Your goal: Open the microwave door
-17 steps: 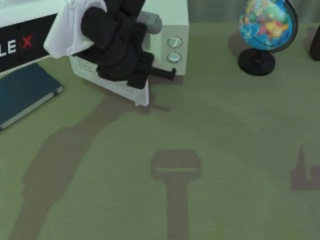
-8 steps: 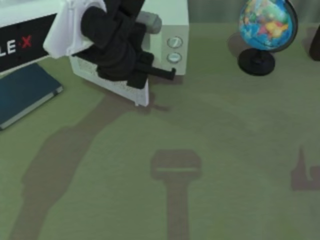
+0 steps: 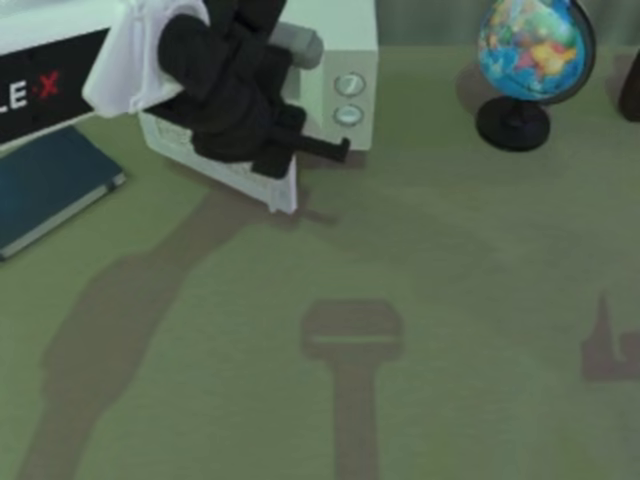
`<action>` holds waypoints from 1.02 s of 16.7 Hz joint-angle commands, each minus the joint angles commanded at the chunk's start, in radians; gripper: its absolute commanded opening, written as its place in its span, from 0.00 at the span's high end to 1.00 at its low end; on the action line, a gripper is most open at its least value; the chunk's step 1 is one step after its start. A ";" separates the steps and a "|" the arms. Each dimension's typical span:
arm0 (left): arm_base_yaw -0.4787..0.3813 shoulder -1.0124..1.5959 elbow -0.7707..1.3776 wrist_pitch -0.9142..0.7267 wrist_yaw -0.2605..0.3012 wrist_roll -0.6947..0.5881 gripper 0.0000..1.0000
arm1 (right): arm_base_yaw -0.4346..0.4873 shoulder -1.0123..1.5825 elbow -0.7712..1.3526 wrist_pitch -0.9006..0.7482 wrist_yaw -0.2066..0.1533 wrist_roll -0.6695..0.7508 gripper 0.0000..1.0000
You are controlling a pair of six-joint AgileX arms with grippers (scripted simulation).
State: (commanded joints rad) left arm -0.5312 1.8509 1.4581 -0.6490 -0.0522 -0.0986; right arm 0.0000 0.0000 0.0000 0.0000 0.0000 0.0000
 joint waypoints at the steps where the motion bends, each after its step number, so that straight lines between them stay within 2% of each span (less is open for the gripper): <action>1: 0.006 -0.011 -0.013 0.003 0.009 0.018 1.00 | 0.000 0.000 0.000 0.000 0.000 0.000 0.00; 6: 0.040 -0.066 -0.085 0.017 0.064 0.122 1.00 | 0.000 0.000 0.000 0.000 0.000 0.000 0.00; 17: 0.041 -0.069 -0.086 0.019 0.066 0.125 1.00 | 0.000 0.000 0.000 0.000 0.000 0.000 0.00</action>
State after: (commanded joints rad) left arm -0.4897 1.7817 1.3722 -0.6303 0.0135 0.0267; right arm 0.0000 0.0000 0.0000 0.0000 0.0000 0.0000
